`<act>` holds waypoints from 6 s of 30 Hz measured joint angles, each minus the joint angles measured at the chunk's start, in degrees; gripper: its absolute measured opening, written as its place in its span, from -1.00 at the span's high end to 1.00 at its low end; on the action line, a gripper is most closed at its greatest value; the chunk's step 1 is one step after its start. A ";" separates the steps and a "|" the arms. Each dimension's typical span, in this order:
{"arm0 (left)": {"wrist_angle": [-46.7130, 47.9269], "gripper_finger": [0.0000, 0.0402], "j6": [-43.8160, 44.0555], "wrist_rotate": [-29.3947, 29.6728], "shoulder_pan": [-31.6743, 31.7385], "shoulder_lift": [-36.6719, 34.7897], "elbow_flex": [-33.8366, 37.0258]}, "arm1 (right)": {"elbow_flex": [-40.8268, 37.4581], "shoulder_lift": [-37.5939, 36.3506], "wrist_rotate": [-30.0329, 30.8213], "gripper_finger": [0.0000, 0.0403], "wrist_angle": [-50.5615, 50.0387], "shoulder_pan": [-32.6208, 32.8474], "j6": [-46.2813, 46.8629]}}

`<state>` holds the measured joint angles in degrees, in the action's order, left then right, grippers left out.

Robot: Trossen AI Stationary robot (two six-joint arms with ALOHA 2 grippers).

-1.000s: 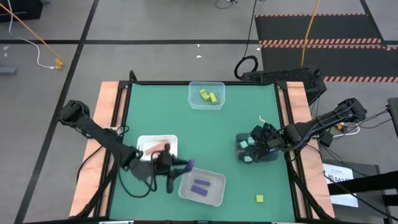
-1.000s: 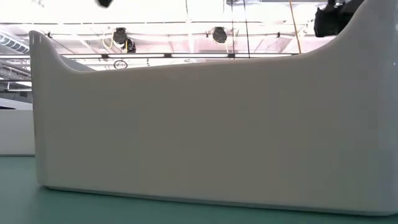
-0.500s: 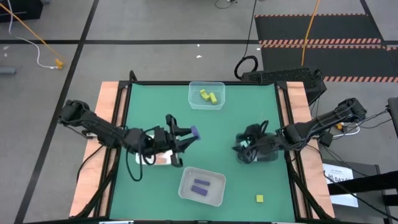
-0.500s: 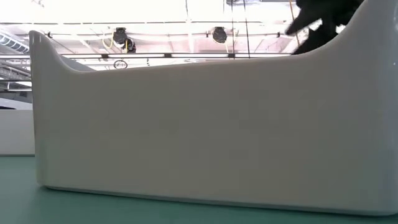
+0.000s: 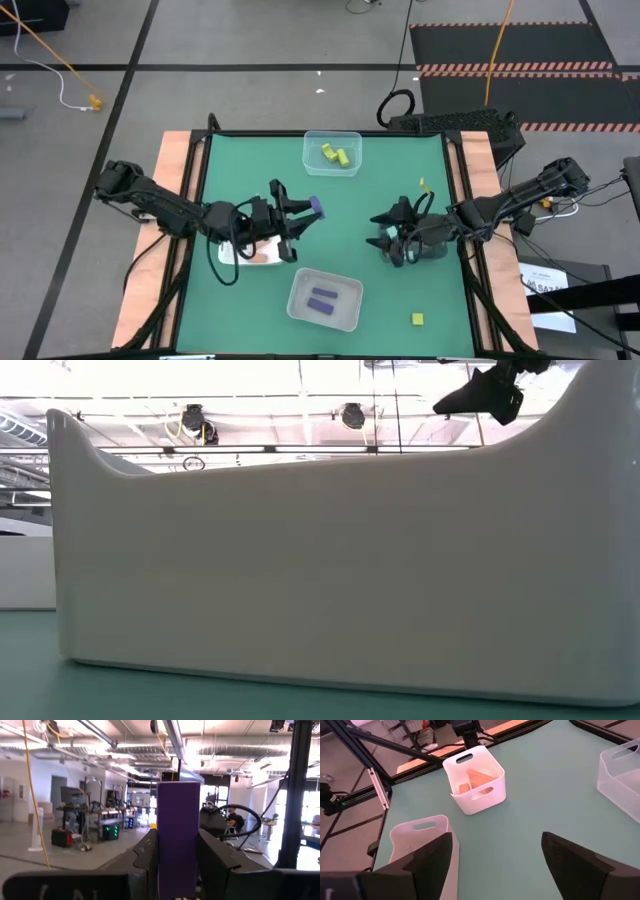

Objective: Sort & place blocks by color
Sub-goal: Put the purple block into the gray bin, then put the green block into the transparent bin

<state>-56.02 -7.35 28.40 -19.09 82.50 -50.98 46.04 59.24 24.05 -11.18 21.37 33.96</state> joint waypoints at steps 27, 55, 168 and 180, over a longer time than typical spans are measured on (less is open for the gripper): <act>35.01 0.50 45.40 -12.81 -13.76 1.58 -0.09 | 0.00 1.51 -17.99 -0.48 -2.05 10.31 18.85; 28.03 0.00 58.97 -16.44 -12.19 16.41 -0.02 | 0.00 19.61 -27.25 -0.48 -10.04 31.48 50.17; 18.99 0.00 52.28 -19.43 -9.84 16.26 -0.02 | 9.94 18.72 -19.61 -0.11 -31.67 20.69 -3.47; 22.07 0.00 51.34 -19.43 -9.90 16.26 -0.04 | 7.21 22.04 -21.15 -0.11 -18.56 32.15 -13.70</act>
<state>-33.95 43.98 8.97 -28.99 98.76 -51.03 53.25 81.28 2.90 -29.74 53.52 20.25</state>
